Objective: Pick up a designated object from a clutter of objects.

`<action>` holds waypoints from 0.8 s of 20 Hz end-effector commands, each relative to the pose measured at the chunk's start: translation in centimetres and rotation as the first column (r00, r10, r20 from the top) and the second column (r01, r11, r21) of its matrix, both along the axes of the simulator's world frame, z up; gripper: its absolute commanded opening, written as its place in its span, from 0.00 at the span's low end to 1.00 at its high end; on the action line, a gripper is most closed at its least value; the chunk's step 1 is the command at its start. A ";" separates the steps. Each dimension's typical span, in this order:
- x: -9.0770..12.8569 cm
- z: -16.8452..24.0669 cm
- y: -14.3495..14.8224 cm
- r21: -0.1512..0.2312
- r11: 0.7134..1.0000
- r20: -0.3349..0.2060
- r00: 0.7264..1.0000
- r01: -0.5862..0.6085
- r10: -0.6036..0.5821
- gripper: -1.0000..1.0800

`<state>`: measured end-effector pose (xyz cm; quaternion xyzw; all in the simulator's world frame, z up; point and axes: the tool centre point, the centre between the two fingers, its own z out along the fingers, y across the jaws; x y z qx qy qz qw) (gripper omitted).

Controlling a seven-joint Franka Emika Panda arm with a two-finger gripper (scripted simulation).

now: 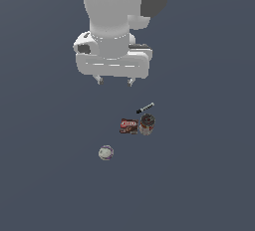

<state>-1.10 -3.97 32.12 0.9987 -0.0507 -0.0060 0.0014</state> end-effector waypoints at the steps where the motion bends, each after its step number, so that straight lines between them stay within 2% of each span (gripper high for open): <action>1: 0.0 0.0 0.0 -0.001 1.000 -0.001 1.000 0.000 0.000 0.96; 8: 1.1 -1.1 -0.2 0.001 1.000 0.000 1.000 0.014 -0.014 0.96; 16: 4.2 -4.5 -1.1 0.005 0.998 0.002 0.998 0.059 -0.059 0.96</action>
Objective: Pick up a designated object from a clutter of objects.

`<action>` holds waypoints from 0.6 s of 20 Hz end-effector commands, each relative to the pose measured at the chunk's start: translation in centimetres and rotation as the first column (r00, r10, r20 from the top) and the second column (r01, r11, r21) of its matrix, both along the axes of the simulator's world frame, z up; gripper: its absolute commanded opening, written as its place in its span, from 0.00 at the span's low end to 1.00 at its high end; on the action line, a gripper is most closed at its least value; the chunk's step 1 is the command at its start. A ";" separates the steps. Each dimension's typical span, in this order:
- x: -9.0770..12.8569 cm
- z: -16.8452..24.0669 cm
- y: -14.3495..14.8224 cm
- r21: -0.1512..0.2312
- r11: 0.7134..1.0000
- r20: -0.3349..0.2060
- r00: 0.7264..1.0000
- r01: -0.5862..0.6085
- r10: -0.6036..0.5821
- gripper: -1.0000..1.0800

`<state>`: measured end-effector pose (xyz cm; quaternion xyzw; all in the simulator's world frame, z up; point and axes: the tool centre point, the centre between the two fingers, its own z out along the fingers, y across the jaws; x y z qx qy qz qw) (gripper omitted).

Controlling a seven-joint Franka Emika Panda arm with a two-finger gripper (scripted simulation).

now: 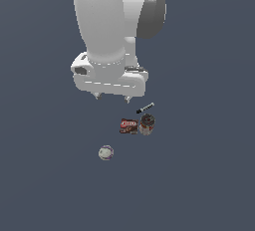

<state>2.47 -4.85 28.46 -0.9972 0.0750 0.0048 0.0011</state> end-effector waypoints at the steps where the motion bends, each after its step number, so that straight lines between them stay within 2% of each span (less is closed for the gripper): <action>1: 1.2 -1.5 -0.4 0.001 1.000 0.000 1.000 0.018 -0.018 0.96; 12: 6.6 -10.6 -2.4 0.002 0.993 0.005 0.993 0.116 -0.116 0.96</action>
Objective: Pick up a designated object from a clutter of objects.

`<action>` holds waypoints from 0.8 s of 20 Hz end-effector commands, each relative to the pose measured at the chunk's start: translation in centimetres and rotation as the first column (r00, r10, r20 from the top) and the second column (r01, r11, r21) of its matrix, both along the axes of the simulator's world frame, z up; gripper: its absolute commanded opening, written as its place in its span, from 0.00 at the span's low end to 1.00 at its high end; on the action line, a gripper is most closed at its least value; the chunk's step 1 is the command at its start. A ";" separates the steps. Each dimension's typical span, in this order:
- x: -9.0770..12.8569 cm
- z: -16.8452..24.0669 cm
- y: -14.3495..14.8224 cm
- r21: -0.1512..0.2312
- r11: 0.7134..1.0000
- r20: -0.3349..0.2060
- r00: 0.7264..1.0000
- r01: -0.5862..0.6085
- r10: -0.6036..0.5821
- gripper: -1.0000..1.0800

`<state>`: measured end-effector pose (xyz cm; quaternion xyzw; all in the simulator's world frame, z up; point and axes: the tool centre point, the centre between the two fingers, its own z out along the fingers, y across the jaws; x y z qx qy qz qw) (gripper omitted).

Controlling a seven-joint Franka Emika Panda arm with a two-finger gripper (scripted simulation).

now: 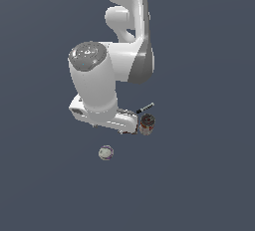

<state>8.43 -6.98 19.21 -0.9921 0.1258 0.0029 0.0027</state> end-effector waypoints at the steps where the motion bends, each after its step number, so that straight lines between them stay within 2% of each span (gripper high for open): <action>1: 1.0 -2.3 -0.5 -0.001 1.000 0.002 1.000 0.023 -0.023 0.96; 9: 3.0 -7.9 -1.7 -0.004 0.997 0.004 0.997 0.074 -0.074 0.96; 16: 3.5 -10.3 -2.2 -0.006 0.996 0.005 0.996 0.094 -0.094 0.96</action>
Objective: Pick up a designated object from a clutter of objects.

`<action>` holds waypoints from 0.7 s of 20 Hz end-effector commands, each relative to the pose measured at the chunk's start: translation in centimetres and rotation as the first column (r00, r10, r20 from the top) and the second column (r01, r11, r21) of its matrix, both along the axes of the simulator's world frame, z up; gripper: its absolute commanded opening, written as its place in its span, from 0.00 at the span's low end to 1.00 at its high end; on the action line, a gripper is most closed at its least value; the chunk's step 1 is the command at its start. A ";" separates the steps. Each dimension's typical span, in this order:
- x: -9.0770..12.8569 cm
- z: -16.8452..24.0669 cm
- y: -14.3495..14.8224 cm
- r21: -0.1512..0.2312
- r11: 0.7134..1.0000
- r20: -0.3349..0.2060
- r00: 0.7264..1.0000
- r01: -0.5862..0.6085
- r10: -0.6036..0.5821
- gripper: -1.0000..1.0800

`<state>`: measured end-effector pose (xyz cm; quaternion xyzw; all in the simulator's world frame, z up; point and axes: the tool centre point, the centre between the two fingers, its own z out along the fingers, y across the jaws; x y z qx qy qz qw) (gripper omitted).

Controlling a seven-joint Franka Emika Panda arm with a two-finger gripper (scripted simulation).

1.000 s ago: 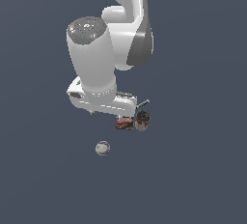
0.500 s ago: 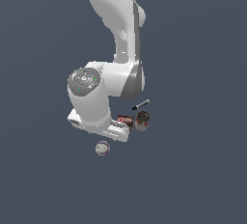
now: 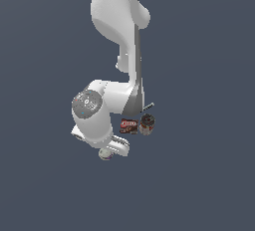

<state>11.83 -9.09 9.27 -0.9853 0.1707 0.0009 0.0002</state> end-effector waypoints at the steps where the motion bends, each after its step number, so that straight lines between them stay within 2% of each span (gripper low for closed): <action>1: 0.2 -0.5 -0.1 -0.001 1.000 0.002 1.000 0.004 -0.004 0.96; 8: 0.1 -1.1 -0.1 0.000 1.000 0.000 1.000 0.004 -0.004 0.96; 14: 0.0 -4.0 -0.1 -0.001 1.000 0.001 1.000 0.005 -0.005 0.96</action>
